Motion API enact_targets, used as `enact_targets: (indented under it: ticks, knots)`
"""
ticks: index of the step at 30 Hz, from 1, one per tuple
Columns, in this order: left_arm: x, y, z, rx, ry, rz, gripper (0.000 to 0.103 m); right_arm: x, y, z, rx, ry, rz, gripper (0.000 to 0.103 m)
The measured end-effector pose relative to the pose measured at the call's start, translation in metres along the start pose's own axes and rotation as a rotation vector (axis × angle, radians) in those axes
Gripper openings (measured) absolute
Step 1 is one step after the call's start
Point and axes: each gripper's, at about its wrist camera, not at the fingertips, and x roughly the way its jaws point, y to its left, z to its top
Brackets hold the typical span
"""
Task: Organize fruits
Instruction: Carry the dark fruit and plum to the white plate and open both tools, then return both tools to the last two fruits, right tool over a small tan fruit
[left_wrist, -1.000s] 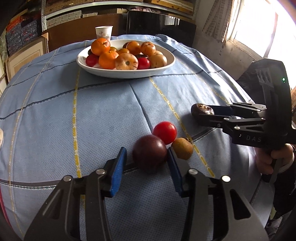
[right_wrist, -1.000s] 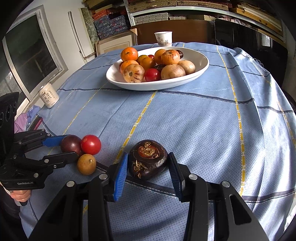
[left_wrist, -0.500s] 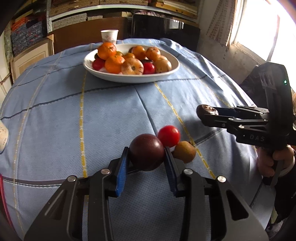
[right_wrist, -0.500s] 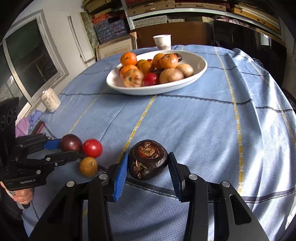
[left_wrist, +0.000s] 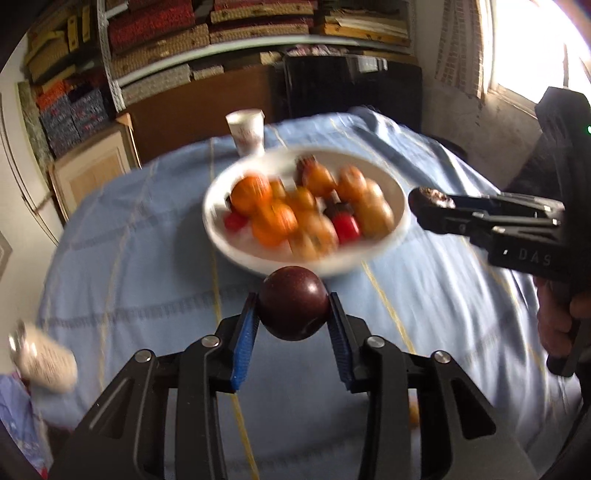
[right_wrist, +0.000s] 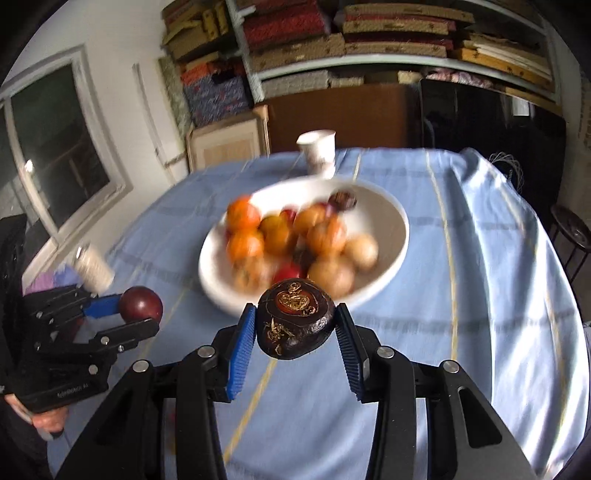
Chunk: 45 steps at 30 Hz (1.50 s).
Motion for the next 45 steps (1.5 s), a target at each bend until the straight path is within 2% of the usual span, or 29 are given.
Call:
enact_targets:
  ticks: [3,8,15,16,17,18,20,22,24,26,29,32,36,38,40,42,44,45]
  knots:
    - [0.021,0.008,0.039,-0.022,-0.029,0.043,0.037,0.023,-0.013,0.033,0.04,-0.044,-0.022,0.044]
    - [0.072,0.027,0.087,-0.082,-0.02,0.089,0.036,0.061,-0.033,0.061,0.104,-0.041,-0.049,0.044]
    - [0.106,0.036,0.112,-0.117,0.001,0.106,0.038,0.091,-0.039,0.069,0.108,-0.016,-0.049,0.045]
    - [0.108,0.035,0.112,-0.118,0.0,0.104,0.039,0.093,-0.039,0.069,0.111,-0.021,-0.049,0.047]
    - [0.108,0.035,0.113,-0.121,-0.004,0.107,0.051,0.094,-0.039,0.07,0.114,-0.024,-0.048,0.055]
    - [0.104,0.036,0.113,-0.131,-0.015,0.119,0.067,0.093,-0.039,0.07,0.118,-0.026,-0.044,0.056]
    - [0.093,0.038,0.111,-0.146,-0.049,0.125,0.073,0.082,-0.038,0.07,0.138,-0.045,-0.028,0.056]
    - [0.075,0.039,0.107,-0.151,-0.071,0.126,0.074,0.066,-0.034,0.067,0.13,-0.059,-0.008,0.056]
    - [0.055,0.042,0.096,-0.17,-0.086,0.126,0.087,0.046,-0.028,0.058,0.1,-0.074,-0.001,0.057]
    - [0.033,0.044,0.078,-0.198,-0.108,0.128,0.092,0.028,-0.022,0.044,0.08,-0.085,0.004,0.058]
    - [0.009,0.041,0.046,-0.217,-0.109,0.122,0.094,0.01,-0.017,0.019,0.074,-0.082,0.016,0.065]
    - [-0.006,0.038,0.014,-0.242,-0.092,0.114,0.097,0.004,-0.009,-0.008,0.07,-0.058,0.011,0.065]
    - [-0.016,0.037,-0.041,-0.294,-0.085,0.172,0.098,0.004,-0.003,-0.036,0.075,-0.018,0.023,0.068]
    - [-0.014,0.041,-0.061,-0.319,-0.055,0.189,0.098,0.006,0.0,-0.052,0.09,0.022,0.031,0.07]
    - [-0.012,0.047,-0.074,-0.341,-0.005,0.194,0.098,0.009,0.002,-0.062,0.115,0.068,0.054,0.071]
    - [-0.015,0.05,-0.081,-0.359,-0.004,0.2,0.098,0.007,0.006,-0.067,0.135,0.094,0.093,0.074]
    - [-0.019,0.05,-0.084,-0.353,-0.01,0.213,0.098,0.004,0.011,-0.07,0.132,0.089,0.097,0.083]
    - [-0.02,0.048,-0.084,-0.344,-0.01,0.221,0.098,0.002,0.014,-0.071,0.125,0.085,0.089,0.084]
